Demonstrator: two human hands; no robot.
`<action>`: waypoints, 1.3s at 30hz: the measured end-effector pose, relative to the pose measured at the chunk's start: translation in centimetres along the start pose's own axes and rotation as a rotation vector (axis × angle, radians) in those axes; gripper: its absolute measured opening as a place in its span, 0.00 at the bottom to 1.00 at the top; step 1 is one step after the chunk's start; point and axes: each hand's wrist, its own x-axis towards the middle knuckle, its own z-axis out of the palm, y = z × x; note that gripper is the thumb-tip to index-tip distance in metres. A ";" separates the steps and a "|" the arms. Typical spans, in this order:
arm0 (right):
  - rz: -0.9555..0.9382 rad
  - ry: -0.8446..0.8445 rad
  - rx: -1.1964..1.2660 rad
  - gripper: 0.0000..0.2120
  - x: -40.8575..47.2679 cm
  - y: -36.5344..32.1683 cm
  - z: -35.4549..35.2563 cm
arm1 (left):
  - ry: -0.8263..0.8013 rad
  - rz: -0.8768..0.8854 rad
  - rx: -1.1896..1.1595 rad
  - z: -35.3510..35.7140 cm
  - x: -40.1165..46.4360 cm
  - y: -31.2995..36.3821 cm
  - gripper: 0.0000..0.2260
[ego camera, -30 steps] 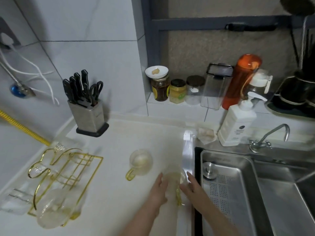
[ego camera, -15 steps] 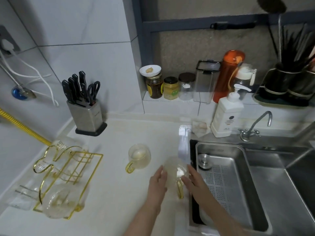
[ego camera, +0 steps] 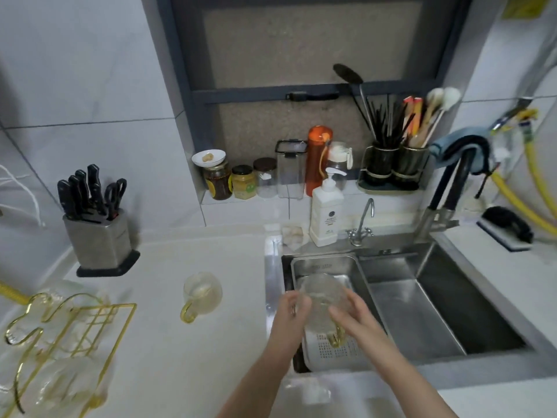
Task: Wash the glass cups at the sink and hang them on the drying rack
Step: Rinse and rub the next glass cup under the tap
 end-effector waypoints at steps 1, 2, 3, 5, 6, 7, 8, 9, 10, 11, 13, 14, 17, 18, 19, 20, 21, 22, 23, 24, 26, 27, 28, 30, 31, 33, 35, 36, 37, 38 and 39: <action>-0.008 0.010 0.006 0.53 -0.4 -0.2 -0.9 | -0.018 -0.006 0.011 0.9 0.0 0.2 0.20; -0.011 0.005 0.014 0.53 -0.8 -0.4 -1.8 | -0.041 -0.012 0.021 1.8 0.0 0.4 0.24; -0.012 -0.003 0.008 0.55 -1.1 -0.6 -2.7 | -0.062 -0.022 0.027 2.7 0.0 0.6 0.25; -0.013 -0.016 -0.074 0.58 -1.5 -0.9 -4.4 | -0.111 -0.041 0.046 4.4 0.2 1.0 0.26; -0.024 -0.007 -0.117 0.57 -1.5 -0.9 -5.2 | -0.130 -0.050 0.065 5.3 0.5 1.1 0.26; -0.026 0.033 -0.159 0.54 -1.5 -0.8 -6.1 | -0.140 -0.057 0.084 6.2 0.8 1.1 0.26; -0.039 0.076 -0.186 0.48 -1.3 -0.7 -7.0 | -0.140 -0.058 0.097 7.2 1.1 1.1 0.26; -0.045 0.116 -0.203 0.43 -1.0 -0.6 -8.0 | -0.139 -0.065 0.102 8.1 1.3 1.2 0.26; -0.055 0.139 -0.193 0.39 -0.7 -0.4 -9.0 | -0.137 -0.069 0.108 9.2 1.6 1.2 0.26; -0.048 0.158 -0.177 0.36 -0.4 -0.3 -10.0 | -0.138 -0.070 0.116 10.2 1.9 1.2 0.25; -0.024 0.180 -0.134 0.30 0.5 0.5 -12.5 | -0.140 -0.060 0.121 12.5 2.5 1.3 0.20; -0.021 0.186 -0.127 0.27 1.0 0.8 -13.8 | -0.134 -0.058 0.106 13.8 2.7 1.5 0.15; 0.011 0.172 -0.127 0.21 2.1 1.2 -17.5 | -0.070 -0.075 0.074 17.2 4.1 1.8 0.09; 0.014 0.161 -0.124 0.22 2.4 1.2 -18.6 | -0.046 -0.085 0.079 18.3 4.6 1.7 0.09; 0.032 0.157 -0.104 0.25 3.0 1.6 -19.8 | -0.032 -0.087 0.076 19.2 5.2 1.6 0.10; 0.043 0.165 -0.050 0.24 3.5 1.7 -20.8 | -0.025 -0.099 0.064 20.2 5.7 1.5 0.11; 0.066 0.151 0.001 0.21 4.0 2.0 -21.8 | -0.024 -0.112 0.041 21.1 6.0 1.6 0.13; 0.085 0.136 0.023 0.18 4.6 2.5 -22.9 | -0.023 -0.138 0.020 21.9 6.4 1.4 0.15; 0.116 0.119 0.015 0.16 5.0 2.9 -23.7 | -0.033 -0.162 0.007 22.6 6.7 1.3 0.18; 0.140 0.110 0.041 0.14 5.2 3.1 -24.4 | -0.050 -0.188 0.004 23.2 7.0 1.2 0.19; 0.187 0.156 0.092 0.10 5.7 3.5 -25.8 | -0.079 -0.239 0.023 24.2 7.7 0.9 0.18; 0.216 0.148 0.100 0.10 5.9 3.8 -26.5 | -0.082 -0.258 0.028 24.6 8.0 0.9 0.16; 0.235 0.109 0.092 0.10 6.0 3.8 -26.8 | -0.074 -0.281 0.028 24.9 8.3 0.8 0.13; 0.253 0.009 0.078 0.13 6.2 3.9 -27.4 | -0.045 -0.322 0.023 25.4 8.8 0.8 0.09; 0.258 -0.009 0.060 0.17 6.4 4.1 -27.5 | -0.037 -0.339 0.015 25.6 9.0 0.9 0.10; 0.270 -0.012 -0.006 0.18 7.0 4.6 -27.5 | -0.031 -0.367 0.003 25.8 9.6 0.9 0.16; 0.245 0.060 -0.068 0.10 7.1 4.5 -27.2 | -0.052 -0.384 0.018 25.6 10.2 0.6 0.21; 0.224 0.130 -0.092 0.09 7.3 4.9 -27.2 | -0.070 -0.384 0.017 25.5 10.5 0.6 0.21; 0.226 0.192 -0.073 0.09 7.5 5.2 -27.2 | -0.089 -0.374 0.010 25.5 10.8 0.6 0.21; 0.246 0.219 -0.015 0.08 7.5 5.0 -27.1 | -0.108 -0.359 0.007 25.4 11.0 0.6 0.20; 0.275 0.234 0.023 0.10 7.5 4.8 -26.9 | -0.130 -0.339 0.011 25.4 11.2 0.7 0.20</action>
